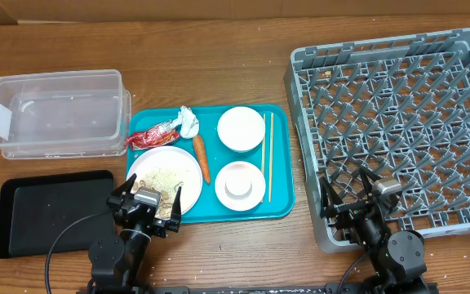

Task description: Sort waste into correct bins and load items into the dishwasher

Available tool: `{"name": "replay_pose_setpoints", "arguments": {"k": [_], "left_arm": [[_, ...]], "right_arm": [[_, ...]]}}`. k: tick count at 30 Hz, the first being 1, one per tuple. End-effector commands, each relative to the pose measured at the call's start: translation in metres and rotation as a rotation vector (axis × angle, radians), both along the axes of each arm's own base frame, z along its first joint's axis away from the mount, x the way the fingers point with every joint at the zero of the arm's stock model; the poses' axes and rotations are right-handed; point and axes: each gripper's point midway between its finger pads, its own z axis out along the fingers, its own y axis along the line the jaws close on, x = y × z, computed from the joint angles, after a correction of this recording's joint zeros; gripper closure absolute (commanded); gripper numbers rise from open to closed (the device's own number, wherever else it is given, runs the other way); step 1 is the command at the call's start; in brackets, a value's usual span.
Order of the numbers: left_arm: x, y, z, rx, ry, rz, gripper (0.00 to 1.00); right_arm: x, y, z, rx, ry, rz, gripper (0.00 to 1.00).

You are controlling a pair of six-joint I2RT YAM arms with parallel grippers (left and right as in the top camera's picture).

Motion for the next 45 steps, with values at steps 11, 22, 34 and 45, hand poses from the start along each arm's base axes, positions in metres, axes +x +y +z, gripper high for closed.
{"name": "replay_pose_setpoints", "arguments": {"k": [11, 22, 34, 45], "left_arm": [[0.0, 0.001, 0.0, 0.006, -0.011, 0.003, 0.0], [0.0, 0.001, 0.0, 0.006, -0.011, 0.003, 0.0], [0.0, 0.001, 0.0, 0.006, -0.011, 0.003, 0.0], [-0.002, -0.012, 0.005, -0.044, -0.016, -0.065, 0.0]], "right_arm": [[0.0, 0.0, 0.004, 0.002, -0.018, -0.001, 0.0], [0.0, 0.0, 0.004, 0.002, -0.018, -0.001, 0.0], [0.0, 0.0, 0.003, 0.002, -0.018, -0.001, 0.0], [-0.001, 0.002, 0.004, 0.009, -0.016, 0.01, 0.0]]}}
